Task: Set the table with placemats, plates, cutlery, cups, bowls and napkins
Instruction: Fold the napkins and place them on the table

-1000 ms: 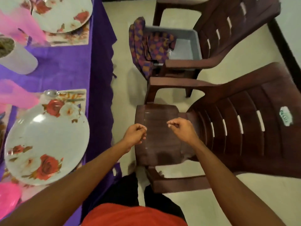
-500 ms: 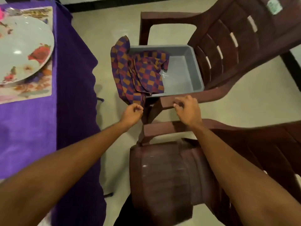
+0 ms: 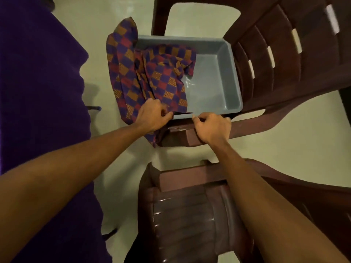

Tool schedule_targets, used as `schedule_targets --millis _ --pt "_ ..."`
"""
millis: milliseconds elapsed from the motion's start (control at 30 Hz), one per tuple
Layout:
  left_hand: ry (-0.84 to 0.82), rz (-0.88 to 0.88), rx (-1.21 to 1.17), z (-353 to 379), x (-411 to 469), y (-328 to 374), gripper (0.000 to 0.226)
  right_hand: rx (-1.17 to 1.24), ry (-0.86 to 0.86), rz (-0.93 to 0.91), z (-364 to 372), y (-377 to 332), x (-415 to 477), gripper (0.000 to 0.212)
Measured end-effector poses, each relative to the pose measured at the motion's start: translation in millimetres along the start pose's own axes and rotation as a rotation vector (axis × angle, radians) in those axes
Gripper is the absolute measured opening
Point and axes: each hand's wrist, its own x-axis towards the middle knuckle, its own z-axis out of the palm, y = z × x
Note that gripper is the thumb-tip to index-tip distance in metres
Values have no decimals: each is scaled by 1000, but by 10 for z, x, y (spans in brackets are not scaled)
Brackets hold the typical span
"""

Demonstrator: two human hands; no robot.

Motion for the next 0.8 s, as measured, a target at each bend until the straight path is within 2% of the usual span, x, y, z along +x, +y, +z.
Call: schedule_targets --millis 67,100,233,367,467,567,800 --pt "62 -49 0 56 120 31 55 1 1 13 -12 -11 6 36" --pt "65 -64 -26 88 187 48 56 3 8 12 -10 -9 7 34" --pt "-118 -51 72 197 387 129 29 4 31 19 6 -2 12 33" --pt "-223 -93 158 299 630 154 49 20 54 22 54 18 15 32" --pt "-292 -51 277 337 758 200 45 43 81 20 72 41 16 30" --pt "-171 -8 194 352 784 241 25 40 82 18 57 35 15 30" --pt "273 68 -157 -14 555 420 27 81 76 11 31 49 10 32"
